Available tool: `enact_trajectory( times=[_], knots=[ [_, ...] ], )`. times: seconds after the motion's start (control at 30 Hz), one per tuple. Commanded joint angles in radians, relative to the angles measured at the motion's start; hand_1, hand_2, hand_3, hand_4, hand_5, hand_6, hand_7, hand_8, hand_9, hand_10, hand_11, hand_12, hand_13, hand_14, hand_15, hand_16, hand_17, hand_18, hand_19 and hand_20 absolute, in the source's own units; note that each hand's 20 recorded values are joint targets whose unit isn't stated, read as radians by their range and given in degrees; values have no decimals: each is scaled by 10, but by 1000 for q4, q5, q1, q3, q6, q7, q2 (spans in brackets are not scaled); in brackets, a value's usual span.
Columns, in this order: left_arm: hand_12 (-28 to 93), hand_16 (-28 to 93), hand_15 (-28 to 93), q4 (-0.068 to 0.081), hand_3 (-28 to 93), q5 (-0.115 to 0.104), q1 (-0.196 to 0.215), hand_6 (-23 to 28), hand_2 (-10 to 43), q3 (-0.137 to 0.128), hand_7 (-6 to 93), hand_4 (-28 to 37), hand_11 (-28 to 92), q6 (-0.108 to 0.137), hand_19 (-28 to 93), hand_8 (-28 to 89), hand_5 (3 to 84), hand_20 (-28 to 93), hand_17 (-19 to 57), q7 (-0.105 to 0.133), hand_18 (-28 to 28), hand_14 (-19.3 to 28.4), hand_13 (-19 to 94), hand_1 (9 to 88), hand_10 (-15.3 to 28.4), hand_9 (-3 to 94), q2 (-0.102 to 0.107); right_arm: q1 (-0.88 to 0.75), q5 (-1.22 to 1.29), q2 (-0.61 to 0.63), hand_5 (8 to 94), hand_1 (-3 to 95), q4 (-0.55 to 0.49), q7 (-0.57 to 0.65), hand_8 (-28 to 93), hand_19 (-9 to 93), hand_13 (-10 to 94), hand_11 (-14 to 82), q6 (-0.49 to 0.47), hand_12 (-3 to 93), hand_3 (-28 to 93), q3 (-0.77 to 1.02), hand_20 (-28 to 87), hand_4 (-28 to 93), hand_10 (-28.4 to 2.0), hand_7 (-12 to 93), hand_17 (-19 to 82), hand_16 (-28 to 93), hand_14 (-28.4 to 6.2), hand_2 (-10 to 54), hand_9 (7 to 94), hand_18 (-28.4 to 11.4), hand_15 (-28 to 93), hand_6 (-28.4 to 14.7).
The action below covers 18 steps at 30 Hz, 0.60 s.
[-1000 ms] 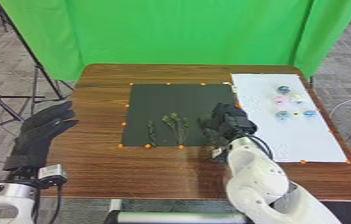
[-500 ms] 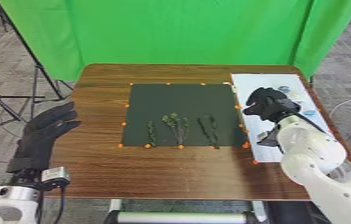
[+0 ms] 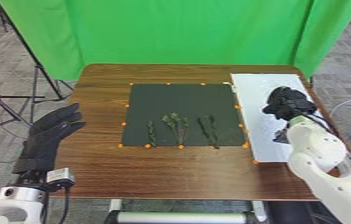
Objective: Arrange flowers
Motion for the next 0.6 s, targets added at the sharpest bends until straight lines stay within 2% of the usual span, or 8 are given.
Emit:
enact_trajectory(
  times=[0.03,0.23,0.3,0.4,0.43,0.53,0.6],
  knots=[
    [100,-120,588,-2,826,-7,5,68,20,4,205,-219,334,4,521,-126,358,104,-119,5,201,237,212,276,179,316,4,8,-17,29,578,339,47,24,-146,932,650,168,-33,155,832,-2,244,-258,-126,242,407,179,-103,-81,564,-191,708,-30],
    [100,-119,588,3,826,-3,-25,68,20,28,205,-218,333,0,521,-126,357,104,-119,2,201,236,212,276,179,316,11,31,-32,28,572,342,71,21,-145,932,648,164,-43,154,833,-12,248,-259,-127,239,407,180,-102,-85,557,-192,710,-31],
    [100,-119,588,6,825,2,-35,68,20,32,205,-218,333,-9,521,-126,357,104,-119,-4,201,237,212,276,179,316,6,39,-37,24,570,342,77,21,-146,932,649,164,-45,155,833,-16,250,-260,-127,241,408,179,-102,-86,556,-192,710,-31],
    [101,-119,588,7,825,0,-44,68,20,43,205,-217,333,-8,521,-126,357,103,-119,-1,201,236,212,276,178,316,8,61,-32,28,569,343,92,31,-146,932,647,164,-51,155,834,-35,252,-260,-127,241,410,180,-101,-87,555,-190,712,-31],
    [101,-120,588,9,825,4,-54,68,21,49,205,-217,334,-10,521,-126,357,103,-119,-6,201,236,212,276,179,316,6,62,-31,25,568,343,95,36,-146,932,647,163,-58,155,833,-34,253,-260,-127,241,410,180,-101,-88,554,-190,712,-30],
    [101,-120,588,10,825,0,-57,68,20,53,205,-216,333,-6,522,-126,357,103,-119,1,201,236,212,276,178,316,8,73,-27,13,568,345,111,40,-146,932,647,163,-85,154,834,-37,257,-261,-127,242,411,179,-102,-88,553,-190,713,-31],
    [101,-119,588,11,825,4,-62,68,21,52,205,-216,332,-11,522,-126,357,103,-119,-5,201,236,212,276,179,316,5,67,-23,7,568,345,114,49,-146,932,647,163,-105,155,834,-35,258,-261,-128,242,411,178,-102,-88,552,-190,714,-31]
  ],
)
